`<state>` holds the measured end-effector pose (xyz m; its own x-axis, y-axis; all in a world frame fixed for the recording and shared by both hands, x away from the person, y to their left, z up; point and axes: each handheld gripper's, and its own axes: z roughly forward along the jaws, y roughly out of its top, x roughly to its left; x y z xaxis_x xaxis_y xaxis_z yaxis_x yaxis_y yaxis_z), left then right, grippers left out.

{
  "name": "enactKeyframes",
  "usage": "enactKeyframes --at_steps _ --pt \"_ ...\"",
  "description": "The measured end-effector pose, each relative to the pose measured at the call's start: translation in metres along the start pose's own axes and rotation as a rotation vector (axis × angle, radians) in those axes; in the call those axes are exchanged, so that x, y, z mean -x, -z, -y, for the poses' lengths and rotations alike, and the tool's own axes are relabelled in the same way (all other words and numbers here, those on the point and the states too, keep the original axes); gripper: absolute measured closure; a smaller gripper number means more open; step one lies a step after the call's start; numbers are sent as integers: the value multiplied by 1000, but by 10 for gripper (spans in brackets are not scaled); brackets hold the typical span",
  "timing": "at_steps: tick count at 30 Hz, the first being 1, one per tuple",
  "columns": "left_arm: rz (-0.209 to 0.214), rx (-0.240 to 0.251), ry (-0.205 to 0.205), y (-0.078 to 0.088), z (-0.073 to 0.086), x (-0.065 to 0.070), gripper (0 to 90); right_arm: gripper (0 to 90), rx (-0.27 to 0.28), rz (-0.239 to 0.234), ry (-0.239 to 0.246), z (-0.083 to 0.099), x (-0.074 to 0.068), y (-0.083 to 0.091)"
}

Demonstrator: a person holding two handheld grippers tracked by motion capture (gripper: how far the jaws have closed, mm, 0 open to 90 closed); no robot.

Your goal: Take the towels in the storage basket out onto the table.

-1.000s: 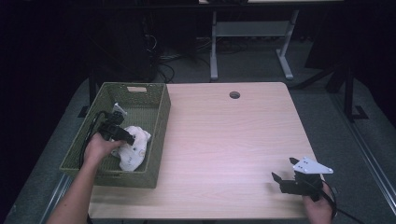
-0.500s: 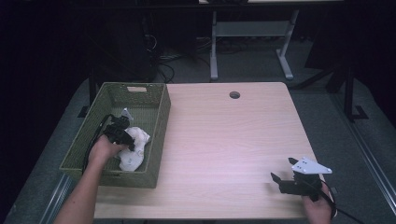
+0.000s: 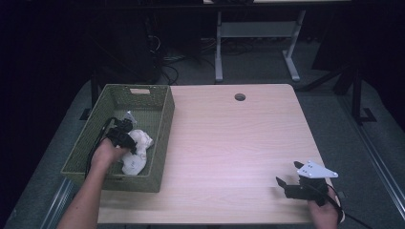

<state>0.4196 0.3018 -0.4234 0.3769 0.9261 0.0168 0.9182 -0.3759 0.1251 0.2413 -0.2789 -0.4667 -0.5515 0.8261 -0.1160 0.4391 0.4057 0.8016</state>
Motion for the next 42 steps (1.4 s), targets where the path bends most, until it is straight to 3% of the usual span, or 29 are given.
enactKeyframes --at_steps 18,21,26,30,31,34,35,38,39,42 --pt "20 37 4 2 6 -4 742 137 -13 -5 8 -1 -4 -4" --pt "64 57 21 10 8 -10 749 137 -14 -3 2 0 -3 -4" --pt "123 136 44 29 12 -16 752 137 -19 -2 -5 0 -2 -6" --pt "207 225 70 45 20 -21 751 137 -14 -1 -2 0 -3 -6" --pt "264 269 73 52 25 -19 746 137 -15 1 -6 0 -3 -6" --pt "269 296 44 58 31 -15 747 137 -13 2 -7 0 -4 -6" --pt "292 327 35 62 37 -12 747 137 -13 3 -4 -1 -4 -6" --pt "320 362 36 68 43 -13 746 137 -17 3 -4 0 -4 -7" --pt "358 393 42 74 48 -15 746 137 -21 2 -6 0 -4 -7" --pt "388 408 46 80 51 -16 746 137 -21 2 -6 0 -5 -7"
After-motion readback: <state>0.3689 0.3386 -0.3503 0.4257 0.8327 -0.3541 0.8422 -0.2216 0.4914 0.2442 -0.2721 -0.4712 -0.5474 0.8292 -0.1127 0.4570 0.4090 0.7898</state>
